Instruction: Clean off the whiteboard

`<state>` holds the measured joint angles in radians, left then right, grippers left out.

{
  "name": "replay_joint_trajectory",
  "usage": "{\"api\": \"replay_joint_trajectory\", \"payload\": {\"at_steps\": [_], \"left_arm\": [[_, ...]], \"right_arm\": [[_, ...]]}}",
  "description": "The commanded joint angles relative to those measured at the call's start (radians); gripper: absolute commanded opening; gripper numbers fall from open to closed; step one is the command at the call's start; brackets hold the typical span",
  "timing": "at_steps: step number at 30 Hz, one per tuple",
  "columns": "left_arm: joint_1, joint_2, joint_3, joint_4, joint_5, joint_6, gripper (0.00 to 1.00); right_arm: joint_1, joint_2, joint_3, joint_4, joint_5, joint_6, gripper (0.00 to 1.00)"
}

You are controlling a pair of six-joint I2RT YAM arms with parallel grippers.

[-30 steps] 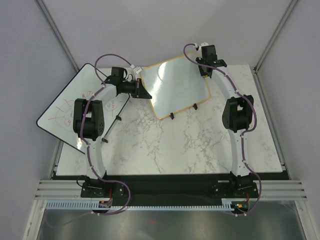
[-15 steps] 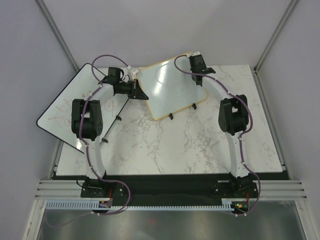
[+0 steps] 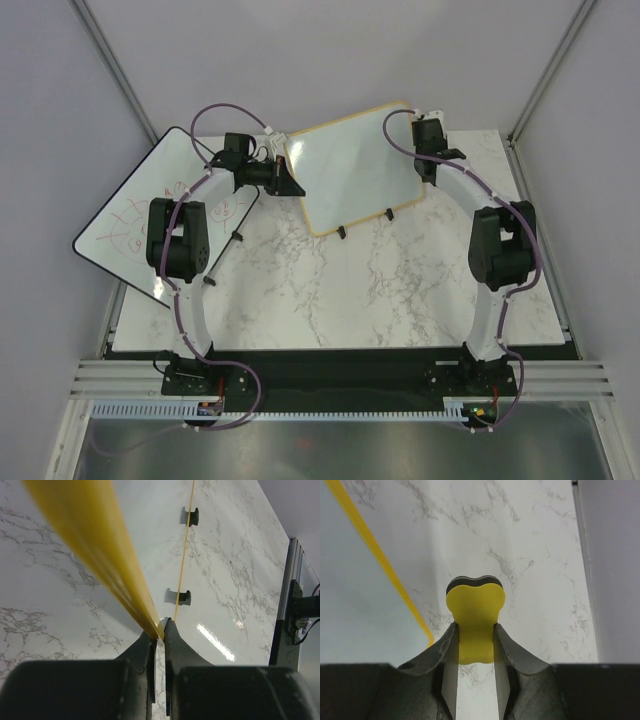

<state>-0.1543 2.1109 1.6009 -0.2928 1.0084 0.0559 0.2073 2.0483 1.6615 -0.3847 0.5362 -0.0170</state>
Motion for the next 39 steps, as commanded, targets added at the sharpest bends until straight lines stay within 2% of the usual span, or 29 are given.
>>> {"api": "replay_joint_trajectory", "payload": {"at_steps": [1,5,7,9,11,15,18,21,27,33,39], "left_arm": [[-0.013,-0.040,-0.019,0.060,-0.051,0.117,0.02],[-0.011,-0.035,-0.018,0.058,-0.053,0.114,0.02],[-0.013,-0.034,-0.015,0.058,-0.054,0.113,0.02],[-0.013,-0.032,-0.015,0.060,-0.059,0.111,0.02],[-0.013,-0.031,-0.015,0.058,-0.057,0.111,0.02],[-0.013,-0.034,-0.013,0.060,-0.062,0.110,0.02],[-0.014,-0.037,-0.015,0.060,-0.063,0.108,0.02],[-0.014,-0.034,-0.012,0.058,-0.067,0.110,0.02],[-0.014,-0.026,-0.002,0.058,-0.060,0.105,0.02],[-0.014,-0.029,-0.006,0.060,-0.057,0.110,0.02],[-0.014,-0.032,-0.009,0.058,-0.054,0.117,0.02]], "right_arm": [[0.017,-0.157,-0.031,0.142,0.025,0.026,0.00],[0.108,-0.264,-0.153,0.269,-0.077,-0.101,0.00],[0.151,-0.272,-0.213,0.300,-0.180,-0.170,0.00],[0.207,-0.241,-0.229,0.302,-0.253,-0.184,0.00],[0.253,-0.176,-0.220,0.306,-0.252,-0.172,0.00],[0.317,-0.021,-0.102,0.293,-0.239,-0.129,0.00],[0.363,0.055,-0.051,0.279,-0.297,-0.095,0.00],[0.441,0.053,-0.107,0.325,-0.435,-0.136,0.00],[0.572,0.047,-0.241,0.483,-0.541,-0.143,0.00],[0.538,0.062,-0.235,0.480,-0.363,-0.135,0.00],[0.422,0.043,-0.310,0.558,-0.053,-0.003,0.00]]}}
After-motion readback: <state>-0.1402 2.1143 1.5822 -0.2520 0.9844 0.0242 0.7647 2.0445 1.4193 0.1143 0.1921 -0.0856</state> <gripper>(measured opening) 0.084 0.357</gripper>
